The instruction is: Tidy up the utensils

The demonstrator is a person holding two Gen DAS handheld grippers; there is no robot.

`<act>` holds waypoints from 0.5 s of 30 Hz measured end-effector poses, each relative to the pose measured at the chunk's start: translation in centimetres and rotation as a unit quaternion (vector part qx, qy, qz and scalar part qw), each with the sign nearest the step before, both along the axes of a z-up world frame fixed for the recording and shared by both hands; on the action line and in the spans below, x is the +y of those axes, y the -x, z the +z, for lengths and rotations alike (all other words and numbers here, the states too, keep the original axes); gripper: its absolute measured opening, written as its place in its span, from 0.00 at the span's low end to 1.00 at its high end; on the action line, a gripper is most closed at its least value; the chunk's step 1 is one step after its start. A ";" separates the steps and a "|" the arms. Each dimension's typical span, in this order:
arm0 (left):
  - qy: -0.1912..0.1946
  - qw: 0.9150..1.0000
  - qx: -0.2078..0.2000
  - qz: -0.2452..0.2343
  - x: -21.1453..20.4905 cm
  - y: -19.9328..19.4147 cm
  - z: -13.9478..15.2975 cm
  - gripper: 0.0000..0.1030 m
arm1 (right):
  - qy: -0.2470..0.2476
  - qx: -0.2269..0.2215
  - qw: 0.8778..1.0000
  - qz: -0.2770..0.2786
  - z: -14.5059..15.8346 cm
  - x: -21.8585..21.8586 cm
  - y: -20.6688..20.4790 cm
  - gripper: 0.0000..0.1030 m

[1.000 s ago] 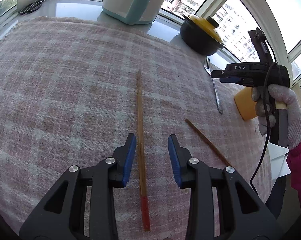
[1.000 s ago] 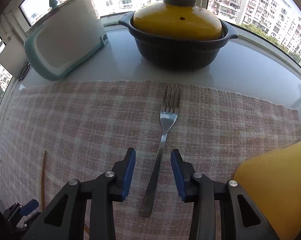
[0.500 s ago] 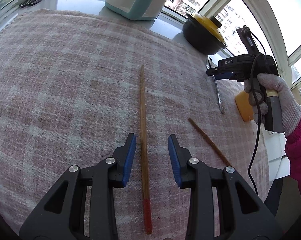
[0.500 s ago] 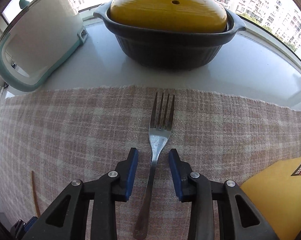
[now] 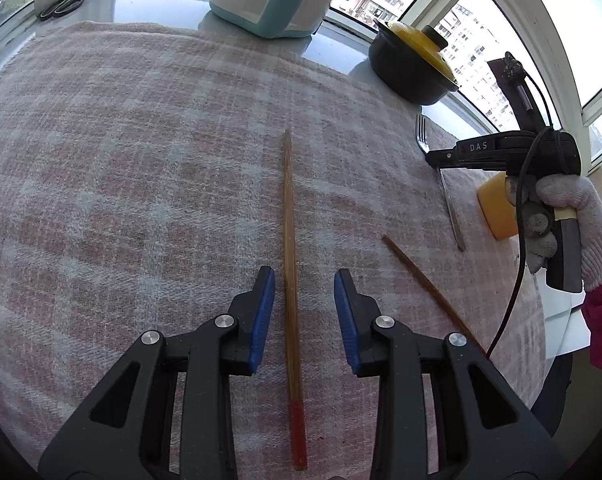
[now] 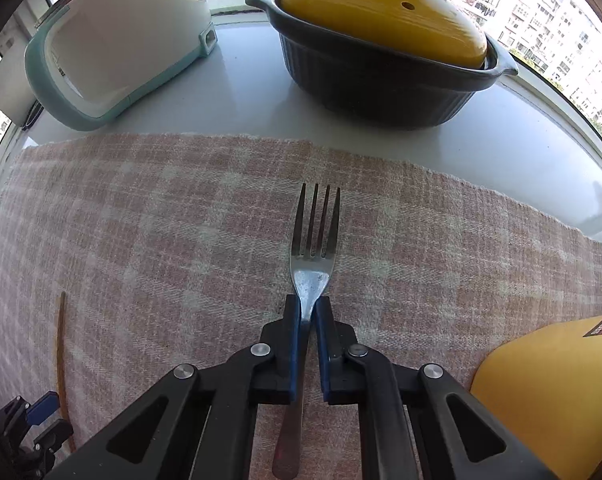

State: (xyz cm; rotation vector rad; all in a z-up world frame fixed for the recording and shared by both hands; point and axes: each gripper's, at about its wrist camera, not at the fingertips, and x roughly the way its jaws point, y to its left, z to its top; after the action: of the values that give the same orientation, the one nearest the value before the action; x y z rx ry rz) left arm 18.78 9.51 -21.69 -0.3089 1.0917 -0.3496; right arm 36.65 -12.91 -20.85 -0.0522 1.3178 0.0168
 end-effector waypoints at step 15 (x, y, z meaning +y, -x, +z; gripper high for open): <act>-0.135 0.988 0.005 -0.081 -2.7 -1.5 0.3 0.07 | -0.019 0.014 0.997 0.076 -0.5 3.3 8.1 0.05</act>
State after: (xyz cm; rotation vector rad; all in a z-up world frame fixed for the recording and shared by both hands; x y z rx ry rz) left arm 20.29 6.77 -21.43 0.0194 1.1619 -0.3402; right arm 28.60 -9.64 -21.34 -0.1206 1.3378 0.1714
